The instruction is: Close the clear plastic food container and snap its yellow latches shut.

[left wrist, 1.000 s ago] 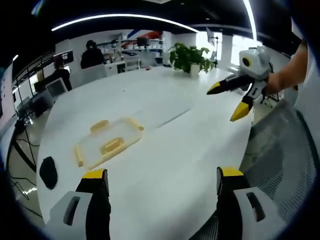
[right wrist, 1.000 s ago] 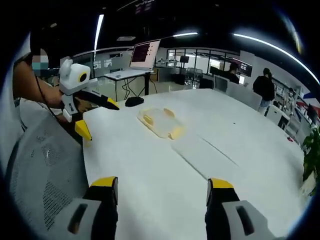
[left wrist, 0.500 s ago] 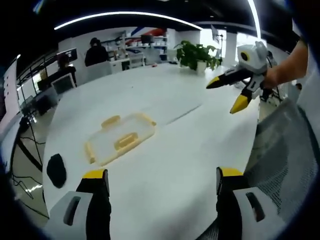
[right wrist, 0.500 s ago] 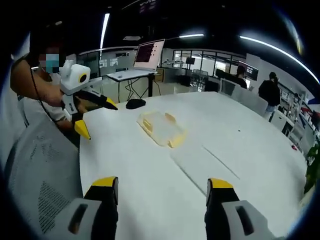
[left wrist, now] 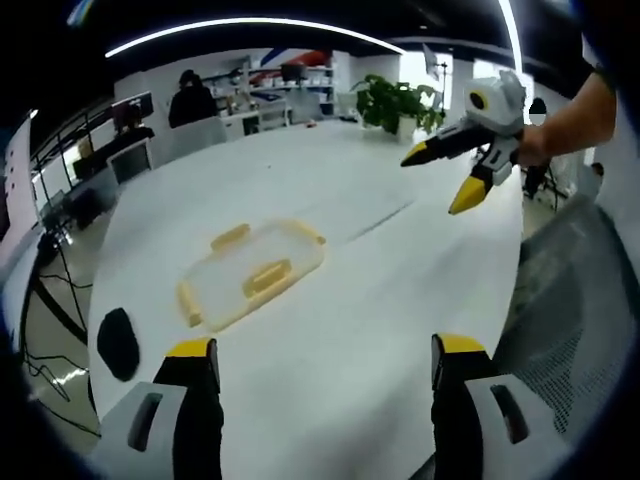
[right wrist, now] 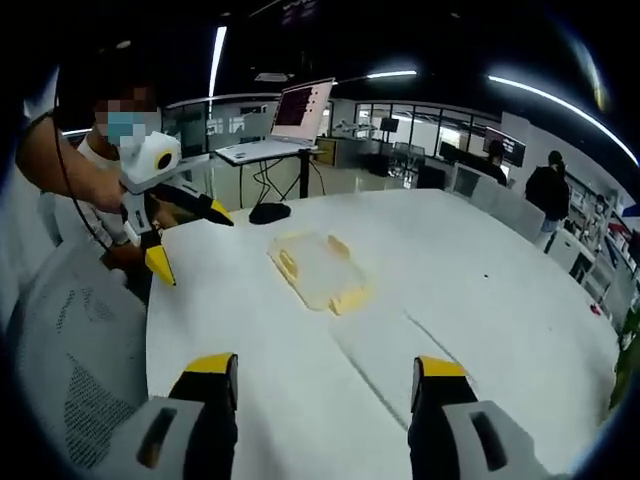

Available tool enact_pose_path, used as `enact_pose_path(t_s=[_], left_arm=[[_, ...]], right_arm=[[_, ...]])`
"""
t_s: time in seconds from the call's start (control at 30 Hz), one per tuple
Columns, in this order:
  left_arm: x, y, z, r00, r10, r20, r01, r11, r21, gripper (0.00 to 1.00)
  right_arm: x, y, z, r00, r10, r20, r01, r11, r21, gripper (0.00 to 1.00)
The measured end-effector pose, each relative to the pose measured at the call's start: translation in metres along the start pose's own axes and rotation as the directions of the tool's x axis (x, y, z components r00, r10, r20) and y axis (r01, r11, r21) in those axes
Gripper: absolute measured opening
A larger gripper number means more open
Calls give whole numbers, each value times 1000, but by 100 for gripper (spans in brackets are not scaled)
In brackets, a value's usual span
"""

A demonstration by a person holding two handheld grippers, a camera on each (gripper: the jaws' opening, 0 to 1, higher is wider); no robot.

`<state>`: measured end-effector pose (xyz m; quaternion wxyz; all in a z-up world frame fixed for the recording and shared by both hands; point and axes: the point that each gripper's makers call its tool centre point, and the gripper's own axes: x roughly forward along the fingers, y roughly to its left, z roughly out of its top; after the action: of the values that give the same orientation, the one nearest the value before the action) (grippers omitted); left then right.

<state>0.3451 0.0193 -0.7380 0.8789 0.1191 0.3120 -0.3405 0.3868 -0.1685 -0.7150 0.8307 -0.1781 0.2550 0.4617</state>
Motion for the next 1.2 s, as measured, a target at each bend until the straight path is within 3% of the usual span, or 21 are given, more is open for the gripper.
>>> enact_pose_path(t_s=[0.87, 1.2], left_arm=[[9, 47, 1, 997, -10, -72, 13, 999, 50, 85], [11, 66, 0, 994, -24, -110, 37, 993, 115, 84]], right_arm=[[36, -21, 20, 996, 84, -9, -85, 992, -94, 69], [51, -27, 33, 992, 126, -26, -128, 978, -163, 69]])
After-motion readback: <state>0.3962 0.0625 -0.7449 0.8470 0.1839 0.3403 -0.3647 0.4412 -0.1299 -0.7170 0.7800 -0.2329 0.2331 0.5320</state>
